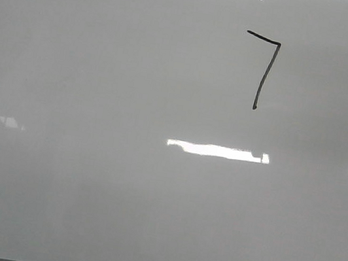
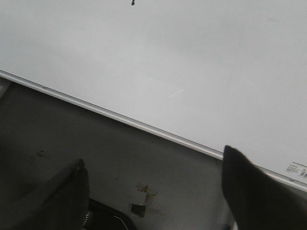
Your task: Write number 7 on whiteboard
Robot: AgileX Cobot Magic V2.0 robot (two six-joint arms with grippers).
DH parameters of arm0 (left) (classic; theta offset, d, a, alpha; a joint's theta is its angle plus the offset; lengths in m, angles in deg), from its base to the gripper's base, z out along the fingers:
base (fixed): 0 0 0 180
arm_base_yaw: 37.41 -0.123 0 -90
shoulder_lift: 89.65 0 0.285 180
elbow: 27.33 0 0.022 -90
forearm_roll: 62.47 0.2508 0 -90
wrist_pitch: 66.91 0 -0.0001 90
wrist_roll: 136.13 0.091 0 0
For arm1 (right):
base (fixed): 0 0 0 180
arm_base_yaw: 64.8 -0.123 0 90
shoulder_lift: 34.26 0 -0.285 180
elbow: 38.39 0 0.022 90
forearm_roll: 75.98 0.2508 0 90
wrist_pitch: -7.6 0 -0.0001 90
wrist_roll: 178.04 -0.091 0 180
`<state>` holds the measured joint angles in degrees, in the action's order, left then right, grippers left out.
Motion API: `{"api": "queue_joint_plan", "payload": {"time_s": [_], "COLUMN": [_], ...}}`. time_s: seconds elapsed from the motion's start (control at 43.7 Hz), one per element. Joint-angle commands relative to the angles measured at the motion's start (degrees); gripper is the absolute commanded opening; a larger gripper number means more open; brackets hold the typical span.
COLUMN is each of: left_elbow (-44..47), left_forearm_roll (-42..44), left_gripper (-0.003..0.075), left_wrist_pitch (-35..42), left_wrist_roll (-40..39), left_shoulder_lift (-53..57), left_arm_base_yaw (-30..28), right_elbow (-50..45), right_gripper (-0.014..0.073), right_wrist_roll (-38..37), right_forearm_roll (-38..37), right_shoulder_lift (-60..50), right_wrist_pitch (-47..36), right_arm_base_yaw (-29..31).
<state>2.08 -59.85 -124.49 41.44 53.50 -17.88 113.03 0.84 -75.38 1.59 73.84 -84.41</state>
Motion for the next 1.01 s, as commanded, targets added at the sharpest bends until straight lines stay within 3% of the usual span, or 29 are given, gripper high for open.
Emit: {"api": "queue_joint_plan", "payload": {"time_s": [0.0,0.069,0.16,0.298,0.435,0.481,0.985], "left_elbow": [-0.5,-0.5,-0.5,-0.5,-0.5,-0.5,-0.5], "left_forearm_roll": [0.49,0.49,0.4,0.4,0.4,0.4,0.4], "left_gripper": [0.0336,0.0332,0.0293,0.0151,0.0012,-0.0022,-0.002], "left_wrist_pitch": [4.7,4.59,4.83,4.96,4.96,4.96,4.96], "left_wrist_roll": [-1.58,-1.58,-1.58,-1.95,-1.95,-1.95,-1.95], "left_shoulder_lift": [0.93,0.93,0.93,0.93,0.93,0.93,0.93], "left_arm_base_yaw": [0.42,0.42,0.42,0.42,0.42,0.42,0.42], "right_elbow": [1.28,1.28,1.28,1.28,1.28,1.28,1.28], "right_gripper": [0.059,0.0552,0.0397,0.0113,-0.0075,-0.0064,-0.0069], "right_wrist_roll": [-0.17,-0.17,-0.17,-0.17,-0.17,-0.17,-0.22], "right_forearm_roll": [-0.6,-0.6,-0.6,-0.6,-0.6,-0.6,-0.6], "right_shoulder_lift": [0.28,0.28,0.28,0.28,0.28,0.28,0.28], "right_wrist_pitch": [-3.29,-3.29,-3.29,-3.29,-3.29,-3.35,-3.47], "right_arm_base_yaw": [0.27,0.27,0.27,0.27,0.27,0.27,0.27]}}
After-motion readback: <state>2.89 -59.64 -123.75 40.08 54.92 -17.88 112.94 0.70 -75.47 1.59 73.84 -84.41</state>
